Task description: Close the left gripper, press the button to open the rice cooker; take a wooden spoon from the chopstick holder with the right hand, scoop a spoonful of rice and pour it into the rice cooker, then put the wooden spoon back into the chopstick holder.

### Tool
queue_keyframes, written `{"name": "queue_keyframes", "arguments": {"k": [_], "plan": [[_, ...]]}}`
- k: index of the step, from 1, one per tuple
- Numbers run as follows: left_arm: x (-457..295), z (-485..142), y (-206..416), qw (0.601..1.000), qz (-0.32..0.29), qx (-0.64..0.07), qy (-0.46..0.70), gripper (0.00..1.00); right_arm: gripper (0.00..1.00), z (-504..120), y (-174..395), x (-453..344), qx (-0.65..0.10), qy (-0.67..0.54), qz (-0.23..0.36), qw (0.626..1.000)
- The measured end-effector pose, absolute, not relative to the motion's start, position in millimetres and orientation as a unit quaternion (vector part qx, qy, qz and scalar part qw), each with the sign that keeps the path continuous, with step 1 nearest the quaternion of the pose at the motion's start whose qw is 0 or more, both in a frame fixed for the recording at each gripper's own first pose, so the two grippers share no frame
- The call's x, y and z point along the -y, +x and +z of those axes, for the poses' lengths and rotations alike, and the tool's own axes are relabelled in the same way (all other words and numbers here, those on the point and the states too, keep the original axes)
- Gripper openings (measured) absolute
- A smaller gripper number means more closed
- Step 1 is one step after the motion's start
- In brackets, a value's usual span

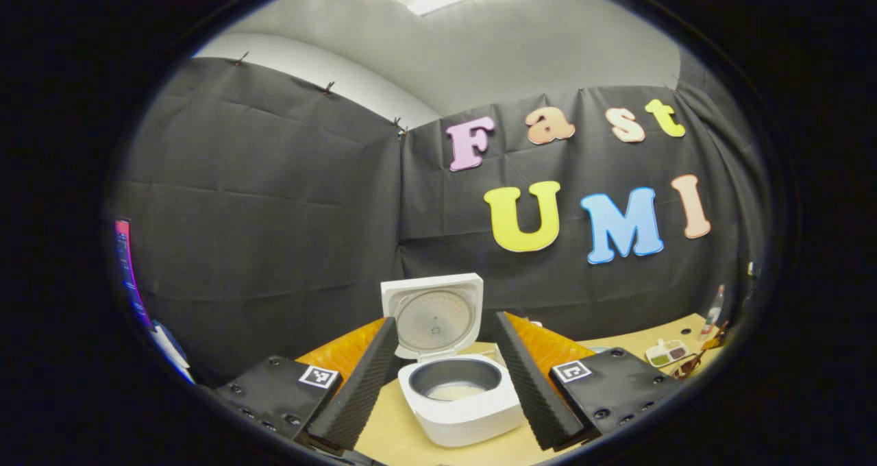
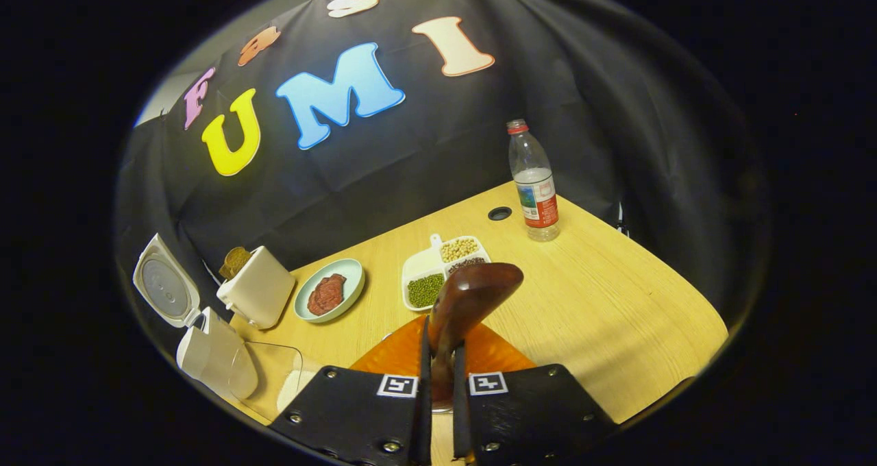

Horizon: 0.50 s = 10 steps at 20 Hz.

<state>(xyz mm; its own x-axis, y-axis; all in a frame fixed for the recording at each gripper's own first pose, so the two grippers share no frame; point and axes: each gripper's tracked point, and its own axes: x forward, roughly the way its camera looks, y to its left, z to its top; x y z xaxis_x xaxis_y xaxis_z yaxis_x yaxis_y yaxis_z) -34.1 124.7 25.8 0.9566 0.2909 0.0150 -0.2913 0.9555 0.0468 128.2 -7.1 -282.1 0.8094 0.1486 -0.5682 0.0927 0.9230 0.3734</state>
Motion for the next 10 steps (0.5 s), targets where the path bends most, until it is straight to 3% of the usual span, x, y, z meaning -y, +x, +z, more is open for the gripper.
{"name": "queue_keyframes", "arguments": {"k": [7,8,10], "plan": [[-135.2,22.6,-31.4,0.99,0.139,0.008,0.007,0.91,0.1,-226.8,127.5,3.8,-0.275,0.182,0.022,0.944],[-137.5,19.5,-31.8,0.991,0.136,0.008,0.006,0.98,0.1,-217.6,127.4,2.5,-0.268,0.182,0.023,0.946],[-140.9,16.8,-31.1,0.991,0.132,0.008,0.003,0.98,0.1,-199.4,125.6,-3.7,-0.254,0.182,0.027,0.949]]}}
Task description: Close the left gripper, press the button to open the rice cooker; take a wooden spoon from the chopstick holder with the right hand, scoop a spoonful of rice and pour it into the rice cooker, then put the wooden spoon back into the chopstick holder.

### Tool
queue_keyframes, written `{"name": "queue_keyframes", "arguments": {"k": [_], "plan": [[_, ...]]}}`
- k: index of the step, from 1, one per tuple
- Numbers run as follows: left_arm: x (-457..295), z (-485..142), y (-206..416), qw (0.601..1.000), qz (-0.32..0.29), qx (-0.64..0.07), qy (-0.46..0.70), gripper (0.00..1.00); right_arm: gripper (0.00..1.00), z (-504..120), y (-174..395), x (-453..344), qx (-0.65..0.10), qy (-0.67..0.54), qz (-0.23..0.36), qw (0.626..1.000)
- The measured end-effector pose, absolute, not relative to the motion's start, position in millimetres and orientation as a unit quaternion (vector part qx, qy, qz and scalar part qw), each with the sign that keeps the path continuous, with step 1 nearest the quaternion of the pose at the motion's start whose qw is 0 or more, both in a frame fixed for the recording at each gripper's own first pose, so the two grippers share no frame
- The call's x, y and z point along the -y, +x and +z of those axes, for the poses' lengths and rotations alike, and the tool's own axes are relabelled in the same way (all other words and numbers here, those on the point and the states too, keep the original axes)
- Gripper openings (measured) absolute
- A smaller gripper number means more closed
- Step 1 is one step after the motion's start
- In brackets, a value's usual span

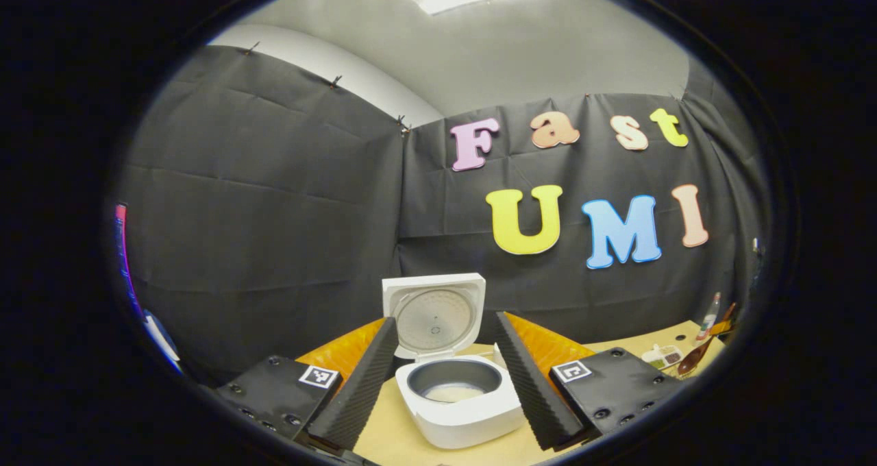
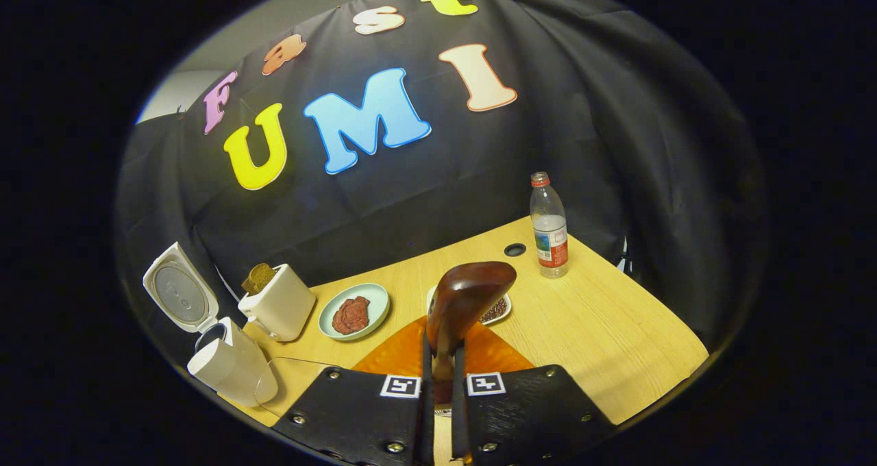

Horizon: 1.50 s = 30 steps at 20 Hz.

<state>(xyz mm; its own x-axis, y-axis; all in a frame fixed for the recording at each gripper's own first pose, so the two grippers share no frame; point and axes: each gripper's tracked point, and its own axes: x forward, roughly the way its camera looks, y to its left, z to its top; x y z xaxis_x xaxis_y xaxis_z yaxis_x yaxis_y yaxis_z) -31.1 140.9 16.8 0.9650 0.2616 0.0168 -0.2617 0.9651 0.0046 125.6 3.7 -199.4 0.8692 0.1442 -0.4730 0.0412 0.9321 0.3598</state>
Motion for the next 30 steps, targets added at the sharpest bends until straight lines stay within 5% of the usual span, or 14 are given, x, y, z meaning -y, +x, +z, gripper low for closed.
{"name": "queue_keyframes", "arguments": {"k": [12,30], "plan": [[-173.9,-0.8,-34.2,0.993,0.114,-0.001,-0.012,1.0,0.1,-147.3,111.6,-110.3,-0.223,0.179,0.101,0.953],[-235.8,-21.9,-43.2,0.994,0.108,-0.021,0.01,1.0,0.1,-258.6,80.4,-216.5,-0.305,0.046,0.121,0.944]]}}
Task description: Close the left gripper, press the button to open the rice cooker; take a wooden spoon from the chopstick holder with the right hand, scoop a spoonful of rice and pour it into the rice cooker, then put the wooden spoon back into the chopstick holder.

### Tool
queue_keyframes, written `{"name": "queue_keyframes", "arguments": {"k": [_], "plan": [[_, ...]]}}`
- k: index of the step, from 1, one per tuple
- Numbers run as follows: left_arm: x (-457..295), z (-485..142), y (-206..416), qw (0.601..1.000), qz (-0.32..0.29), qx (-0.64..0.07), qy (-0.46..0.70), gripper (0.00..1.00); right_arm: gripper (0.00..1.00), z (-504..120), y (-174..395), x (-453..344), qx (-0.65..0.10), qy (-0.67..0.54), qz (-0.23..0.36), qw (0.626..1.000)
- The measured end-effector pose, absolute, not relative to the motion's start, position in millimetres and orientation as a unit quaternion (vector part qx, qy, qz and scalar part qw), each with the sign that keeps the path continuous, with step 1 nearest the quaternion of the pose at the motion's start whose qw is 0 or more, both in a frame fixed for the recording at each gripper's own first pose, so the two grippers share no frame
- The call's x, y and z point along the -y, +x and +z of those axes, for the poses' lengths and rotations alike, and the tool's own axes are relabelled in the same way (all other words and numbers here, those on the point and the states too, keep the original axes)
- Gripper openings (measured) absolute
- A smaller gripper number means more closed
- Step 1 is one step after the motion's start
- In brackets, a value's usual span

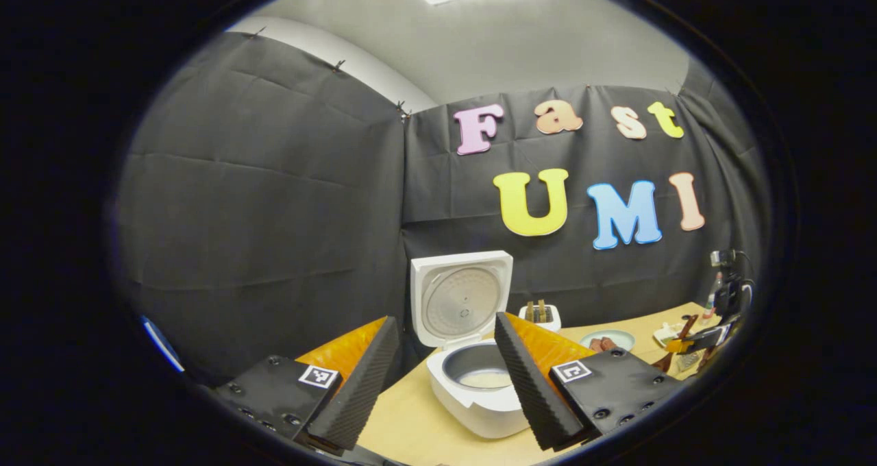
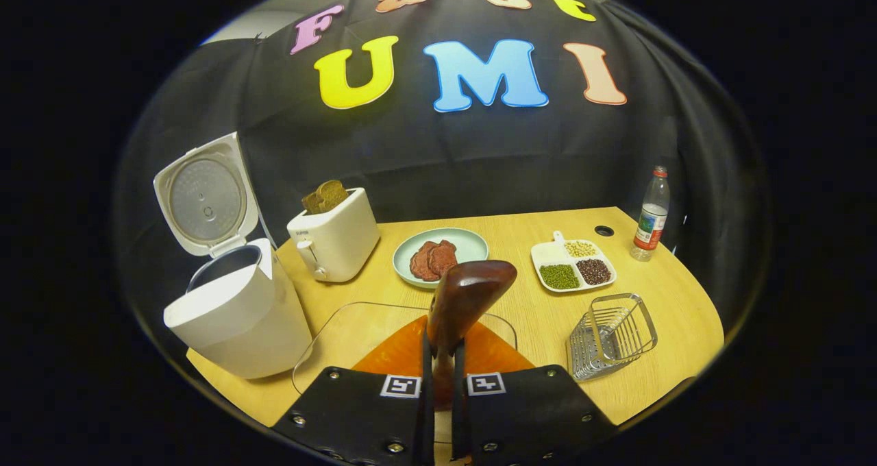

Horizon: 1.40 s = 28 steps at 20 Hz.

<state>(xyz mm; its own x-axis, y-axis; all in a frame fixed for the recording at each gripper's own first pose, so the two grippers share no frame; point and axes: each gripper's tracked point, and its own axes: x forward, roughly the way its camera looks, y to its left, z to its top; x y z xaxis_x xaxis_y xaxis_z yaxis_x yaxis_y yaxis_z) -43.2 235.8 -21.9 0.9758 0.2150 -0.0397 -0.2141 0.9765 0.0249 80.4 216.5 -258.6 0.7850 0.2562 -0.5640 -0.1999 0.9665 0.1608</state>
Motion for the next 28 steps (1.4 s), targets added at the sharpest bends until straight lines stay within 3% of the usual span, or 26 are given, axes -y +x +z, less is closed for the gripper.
{"name": "queue_keyframes", "arguments": {"k": [4,6,10,14,20,28], "plan": [[-248.0,-26.8,-46.2,0.993,0.113,-0.026,0.014,1.0,0.1,-269.2,72.7,-238.9,-0.308,0.012,0.129,0.943],[-252.9,-28.5,-46.7,0.993,0.114,-0.027,0.012,0.92,0.1,-271.0,69.8,-252.2,-0.307,0.004,0.137,0.942],[-260.3,-30.3,-48.0,0.993,0.117,-0.027,0.008,1.0,0.11,-277.0,55.7,-287.3,-0.324,0.029,0.162,0.932],[-266.6,-33.2,-49.2,0.992,0.12,-0.026,0.007,1.0,0.11,-276.4,47.3,-301.9,-0.337,0.061,0.173,0.923],[-262.3,-34.4,-45.5,0.993,0.114,-0.026,0.002,1.0,0.11,-280.0,43.9,-299.4,-0.375,0.193,0.158,0.893],[-250.0,-28.0,-42.3,0.995,0.098,-0.026,0.01,1.0,0.11,-292.2,50.8,-259.4,-0.403,0.426,0.101,0.803]]}}
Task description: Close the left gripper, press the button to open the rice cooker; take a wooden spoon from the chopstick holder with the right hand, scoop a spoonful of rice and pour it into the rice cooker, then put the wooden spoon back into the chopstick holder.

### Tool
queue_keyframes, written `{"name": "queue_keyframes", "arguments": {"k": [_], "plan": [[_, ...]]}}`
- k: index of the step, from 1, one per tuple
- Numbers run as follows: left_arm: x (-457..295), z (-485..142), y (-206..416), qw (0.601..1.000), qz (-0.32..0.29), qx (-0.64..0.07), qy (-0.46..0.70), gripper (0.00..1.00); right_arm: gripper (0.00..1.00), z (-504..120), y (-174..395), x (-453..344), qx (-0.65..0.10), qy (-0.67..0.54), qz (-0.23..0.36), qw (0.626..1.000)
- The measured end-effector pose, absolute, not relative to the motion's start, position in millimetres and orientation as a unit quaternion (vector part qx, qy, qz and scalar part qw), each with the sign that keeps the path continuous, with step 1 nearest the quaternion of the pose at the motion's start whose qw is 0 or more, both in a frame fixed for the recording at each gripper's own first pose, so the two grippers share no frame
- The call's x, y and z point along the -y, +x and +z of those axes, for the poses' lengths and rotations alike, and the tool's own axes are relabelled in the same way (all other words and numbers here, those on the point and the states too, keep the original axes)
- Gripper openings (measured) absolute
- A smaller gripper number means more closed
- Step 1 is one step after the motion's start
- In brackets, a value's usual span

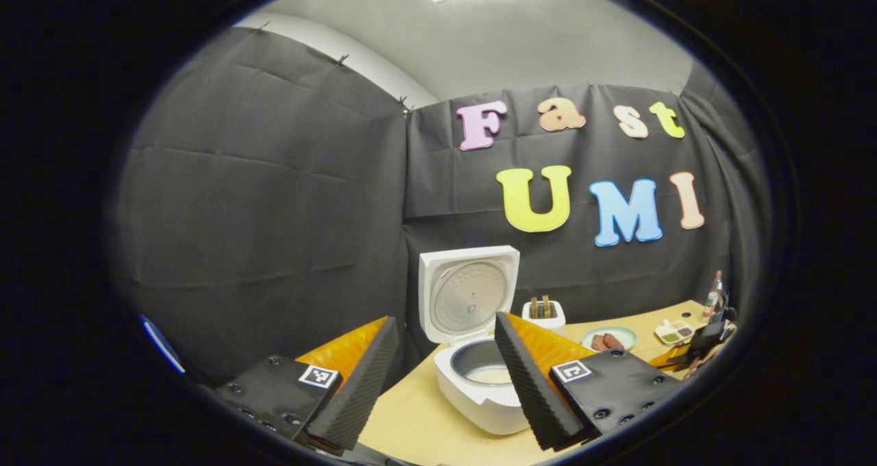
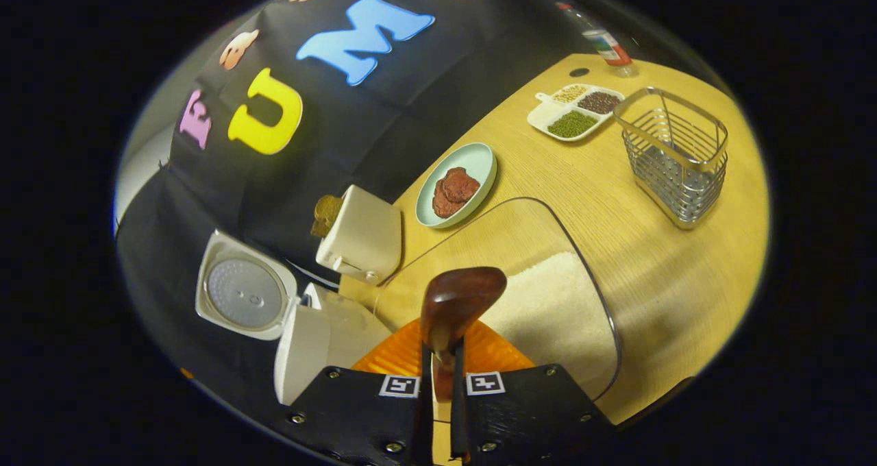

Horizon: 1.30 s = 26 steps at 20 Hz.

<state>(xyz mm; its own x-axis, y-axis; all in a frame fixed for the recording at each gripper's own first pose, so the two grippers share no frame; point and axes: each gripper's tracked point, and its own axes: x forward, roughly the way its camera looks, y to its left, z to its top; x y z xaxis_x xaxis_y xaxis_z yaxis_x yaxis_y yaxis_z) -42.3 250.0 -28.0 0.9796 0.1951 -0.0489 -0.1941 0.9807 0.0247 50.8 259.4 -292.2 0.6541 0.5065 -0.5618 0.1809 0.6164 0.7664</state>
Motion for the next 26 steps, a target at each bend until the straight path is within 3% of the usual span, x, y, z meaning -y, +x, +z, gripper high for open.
{"name": "queue_keyframes", "arguments": {"k": [15,26], "plan": [[-233.2,-24.3,-36.9,0.996,0.082,-0.02,0.008,1.0,0.1,-214.4,80.2,-247.9,-0.345,0.59,0.119,0.72],[-257.3,-41.5,-39.5,0.994,0.106,-0.031,-0.012,1.0,0.1,-137.5,108.3,-307.0,-0.323,0.607,0.193,0.7]]}}
